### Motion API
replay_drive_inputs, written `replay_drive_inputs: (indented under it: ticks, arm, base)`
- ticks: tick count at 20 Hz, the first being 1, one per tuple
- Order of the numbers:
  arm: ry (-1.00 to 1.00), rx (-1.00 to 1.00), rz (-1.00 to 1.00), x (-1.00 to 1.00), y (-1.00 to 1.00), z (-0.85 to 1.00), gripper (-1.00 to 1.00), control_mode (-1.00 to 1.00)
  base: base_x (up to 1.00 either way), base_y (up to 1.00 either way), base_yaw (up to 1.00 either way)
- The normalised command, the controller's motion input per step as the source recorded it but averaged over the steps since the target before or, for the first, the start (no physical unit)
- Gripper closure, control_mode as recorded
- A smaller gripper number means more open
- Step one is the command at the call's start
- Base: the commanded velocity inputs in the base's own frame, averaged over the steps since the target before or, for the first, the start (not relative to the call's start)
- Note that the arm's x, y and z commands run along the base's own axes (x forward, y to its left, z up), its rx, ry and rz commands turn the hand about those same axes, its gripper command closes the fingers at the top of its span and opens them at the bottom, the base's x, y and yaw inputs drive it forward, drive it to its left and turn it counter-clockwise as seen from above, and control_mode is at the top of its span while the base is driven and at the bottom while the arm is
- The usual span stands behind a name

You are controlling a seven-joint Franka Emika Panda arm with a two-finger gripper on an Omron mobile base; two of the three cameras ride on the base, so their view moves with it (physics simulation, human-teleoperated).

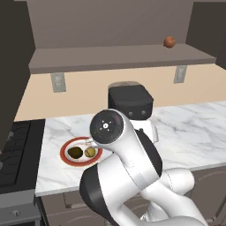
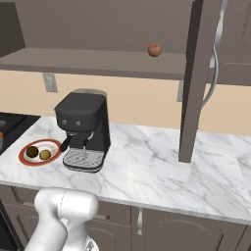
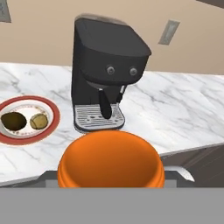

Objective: Pick the avocado and bread from the counter and place them on the plate. Then pick the jam from the cabinet and place it next to the plate. Lastly close the cabinet door.

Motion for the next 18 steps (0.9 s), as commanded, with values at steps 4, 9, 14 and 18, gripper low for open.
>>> replay_drive_inputs:
  ticks: [4,9,14,18]
  arm:
    - [0.00,0.01,0.00,0.00,0.18,-0.16,1.00,-1.00]
    - [0.00,0.02,0.00,0.00,0.22,-0.15,1.00,-1.00]
    - [0.00,0.02,0.00,0.00,0.22,-0.18,1.00,-1.00]
    - [0.00,0.03,0.01,0.00,0.24,-0.20,1.00,-1.00]
  base:
    - [0.00,0.00,0.00]
    - [0.00,0.00,0.00]
    - [0.00,0.00,0.00]
    - [0.00,0.00,0.00]
